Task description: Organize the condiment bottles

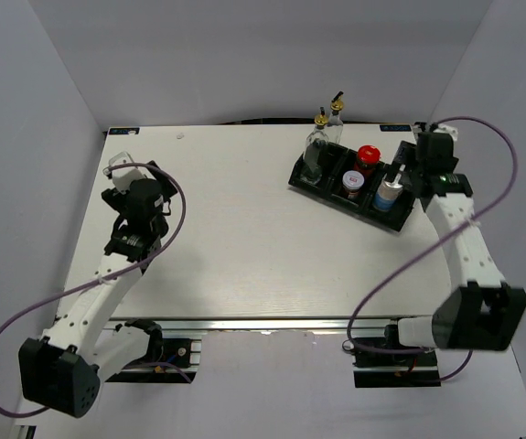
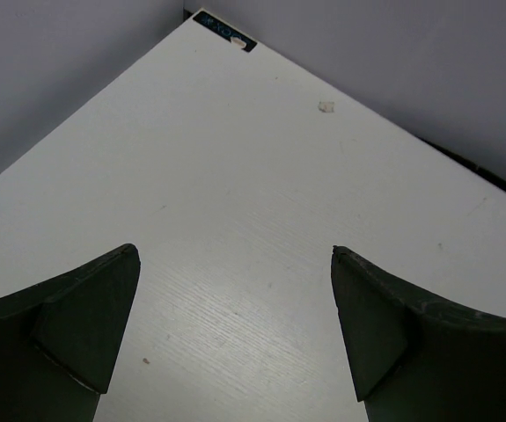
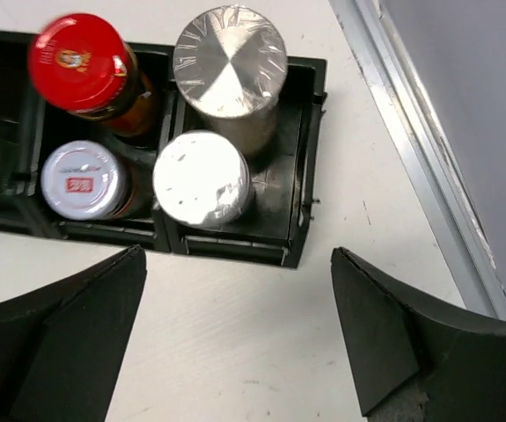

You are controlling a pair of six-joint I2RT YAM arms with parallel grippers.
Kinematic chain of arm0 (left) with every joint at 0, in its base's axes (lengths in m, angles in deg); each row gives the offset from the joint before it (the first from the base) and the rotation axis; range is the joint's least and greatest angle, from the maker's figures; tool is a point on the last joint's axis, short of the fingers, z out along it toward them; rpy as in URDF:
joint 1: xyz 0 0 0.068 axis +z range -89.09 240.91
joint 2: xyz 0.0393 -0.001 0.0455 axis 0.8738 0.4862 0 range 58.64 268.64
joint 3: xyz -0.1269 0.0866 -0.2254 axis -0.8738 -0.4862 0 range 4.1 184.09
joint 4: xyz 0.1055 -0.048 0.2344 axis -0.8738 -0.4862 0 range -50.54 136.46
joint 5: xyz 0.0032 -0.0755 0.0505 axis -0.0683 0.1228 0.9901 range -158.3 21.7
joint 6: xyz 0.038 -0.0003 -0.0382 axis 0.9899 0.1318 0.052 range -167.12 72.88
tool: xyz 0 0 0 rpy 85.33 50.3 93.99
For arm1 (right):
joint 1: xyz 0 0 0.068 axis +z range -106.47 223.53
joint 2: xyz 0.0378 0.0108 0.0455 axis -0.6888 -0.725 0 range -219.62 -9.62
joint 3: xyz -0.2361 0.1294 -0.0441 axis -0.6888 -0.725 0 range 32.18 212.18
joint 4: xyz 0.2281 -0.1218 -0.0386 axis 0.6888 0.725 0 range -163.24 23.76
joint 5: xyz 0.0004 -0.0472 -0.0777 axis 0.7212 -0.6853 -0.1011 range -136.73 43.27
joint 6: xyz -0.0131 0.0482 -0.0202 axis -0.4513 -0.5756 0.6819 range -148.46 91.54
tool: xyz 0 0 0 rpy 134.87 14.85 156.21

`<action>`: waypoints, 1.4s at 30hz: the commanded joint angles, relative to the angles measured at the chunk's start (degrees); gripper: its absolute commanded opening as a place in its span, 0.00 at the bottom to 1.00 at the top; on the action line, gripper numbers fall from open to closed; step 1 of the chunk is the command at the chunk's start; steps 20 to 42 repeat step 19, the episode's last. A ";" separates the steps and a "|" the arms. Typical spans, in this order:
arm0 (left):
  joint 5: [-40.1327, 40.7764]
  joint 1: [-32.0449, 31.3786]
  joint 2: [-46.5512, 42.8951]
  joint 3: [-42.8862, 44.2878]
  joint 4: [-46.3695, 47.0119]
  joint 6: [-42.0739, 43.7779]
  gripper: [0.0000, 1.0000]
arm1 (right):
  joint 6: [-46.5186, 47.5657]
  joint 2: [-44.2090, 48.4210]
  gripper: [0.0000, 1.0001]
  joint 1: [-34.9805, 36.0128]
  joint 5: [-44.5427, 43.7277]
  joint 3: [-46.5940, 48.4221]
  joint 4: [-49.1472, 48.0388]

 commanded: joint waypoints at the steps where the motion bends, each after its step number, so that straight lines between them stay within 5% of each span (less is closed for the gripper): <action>1: 1.29 0.31 -4.97 0.04 -2.52 -3.03 0.98 | -3.49 8.78 0.89 -0.14 0.63 -4.40 3.13; 11: 2.52 0.23 -12.53 -3.66 -6.38 -5.15 0.98 | -9.12 34.36 0.89 -0.14 11.28 -25.51 -6.44; 42: 3.58 0.23 -14.20 -3.39 -9.39 -5.86 0.98 | -9.56 36.83 0.90 -0.05 9.17 -26.39 -6.17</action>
